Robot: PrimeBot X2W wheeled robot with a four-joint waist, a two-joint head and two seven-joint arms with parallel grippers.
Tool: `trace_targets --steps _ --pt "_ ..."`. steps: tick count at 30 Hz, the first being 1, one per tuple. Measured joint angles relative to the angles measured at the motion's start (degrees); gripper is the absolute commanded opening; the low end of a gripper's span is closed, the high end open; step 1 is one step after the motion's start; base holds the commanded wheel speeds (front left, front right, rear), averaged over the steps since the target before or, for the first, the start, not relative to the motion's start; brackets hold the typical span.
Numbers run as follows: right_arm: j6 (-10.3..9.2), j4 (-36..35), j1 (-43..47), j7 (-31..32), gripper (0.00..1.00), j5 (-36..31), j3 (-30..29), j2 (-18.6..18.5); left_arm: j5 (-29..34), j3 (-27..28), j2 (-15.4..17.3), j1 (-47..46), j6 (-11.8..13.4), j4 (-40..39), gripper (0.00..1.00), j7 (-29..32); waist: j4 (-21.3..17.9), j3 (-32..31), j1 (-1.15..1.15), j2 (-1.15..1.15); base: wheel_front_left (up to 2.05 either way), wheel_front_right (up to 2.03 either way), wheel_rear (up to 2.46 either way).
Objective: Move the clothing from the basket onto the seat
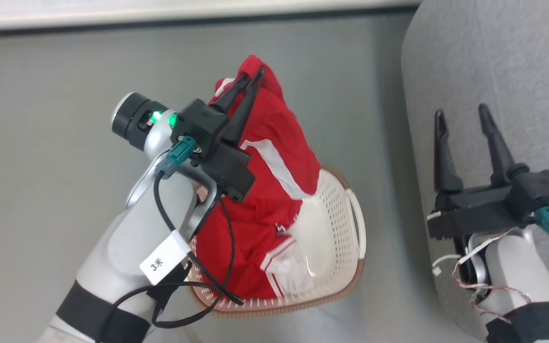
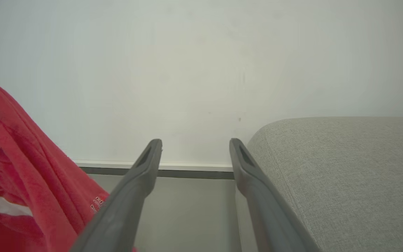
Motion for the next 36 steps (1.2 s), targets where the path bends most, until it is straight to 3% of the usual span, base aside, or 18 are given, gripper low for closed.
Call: trace_targets --steps 11,14,24,36 --pt "2.92 4.6 3.3 0.0 1.0 0.2 2.7 0.7 0.0 0.5 0.5 0.5 -1.0 -0.6 0.0 0.0 0.4 -10.5 0.0 0.0 0.0 0.0 0.0" --pt "4.46 6.3 3.6 0.0 1.0 0.1 4.9 1.0 -0.1 0.0 0.3 0.6 -1.1 0.3 0.0 0.0 0.4 -13.9 0.0 0.0 0.0 0.0 0.0" --pt "6.94 11.8 6.0 0.0 1.0 0.1 11.7 1.9 -0.7 -2.9 -0.6 3.8 -1.9 2.5 0.0 0.0 0.5 -22.5 0.0 0.0 0.0 0.0 0.0" --pt "7.81 17.7 9.4 0.0 1.0 1.1 18.1 2.3 -1.3 -8.0 -1.0 9.4 -2.0 -2.3 0.0 0.0 2.7 -30.8 0.0 0.0 0.0 0.0 0.0"
